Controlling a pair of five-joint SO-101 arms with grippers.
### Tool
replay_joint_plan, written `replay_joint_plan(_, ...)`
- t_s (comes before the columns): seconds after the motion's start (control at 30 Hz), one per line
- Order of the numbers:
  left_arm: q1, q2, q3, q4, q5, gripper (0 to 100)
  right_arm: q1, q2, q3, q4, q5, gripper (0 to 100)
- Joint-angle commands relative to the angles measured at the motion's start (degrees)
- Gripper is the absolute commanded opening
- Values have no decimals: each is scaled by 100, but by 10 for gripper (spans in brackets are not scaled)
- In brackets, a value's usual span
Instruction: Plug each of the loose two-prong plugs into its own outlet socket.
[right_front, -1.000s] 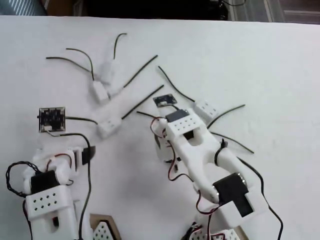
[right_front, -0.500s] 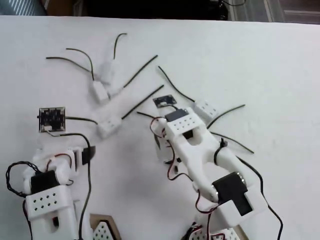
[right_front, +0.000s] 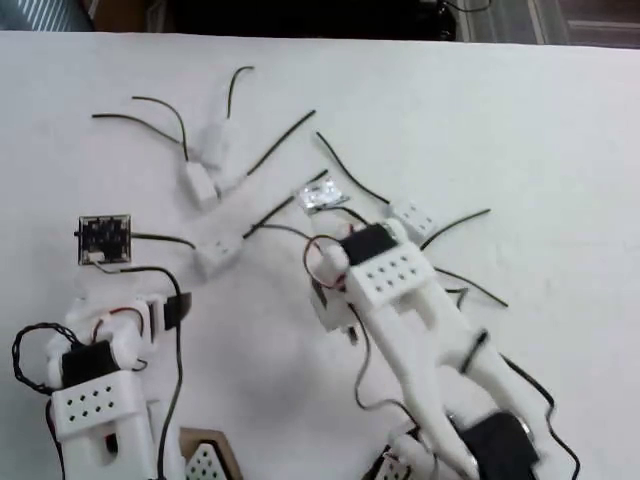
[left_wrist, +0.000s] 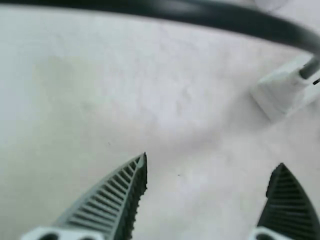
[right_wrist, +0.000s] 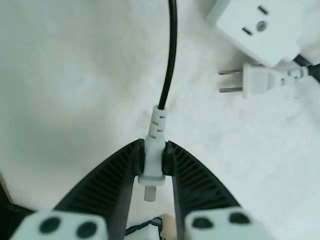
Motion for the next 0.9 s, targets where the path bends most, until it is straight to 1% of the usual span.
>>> replay_joint_plan(0.0,-13,-119,-44,-114,-53,369,-110,-1297,-229,136,44,17)
replay_joint_plan(0.07,4,-119,-62,-114,-44,369,-268,-1763,-185,189,44,17)
replay_joint_plan(0.13,189,-119,-62,-114,-44,369,-558,-2176,9,101,18,17)
replay_joint_plan(0.27,567,-119,-62,-114,-44,369,-1112,-2703,686,-549,0,17)
replay_joint_plan(0.4,778,-119,-70,-114,-44,369,-1165,-3011,1442,-1499,-9,17)
replay_joint_plan(0.57,1262,-127,-387,-114,0,369,-1174,-3292,2286,-2651,-9,17)
replay_joint_plan(0.7,1657,-127,-862,-114,9,369,-1218,-3582,2752,-3231,-9,17)
replay_joint_plan(0.87,2141,-119,-1204,-114,9,369,-1578,-4075,3218,-3688,-9,17)
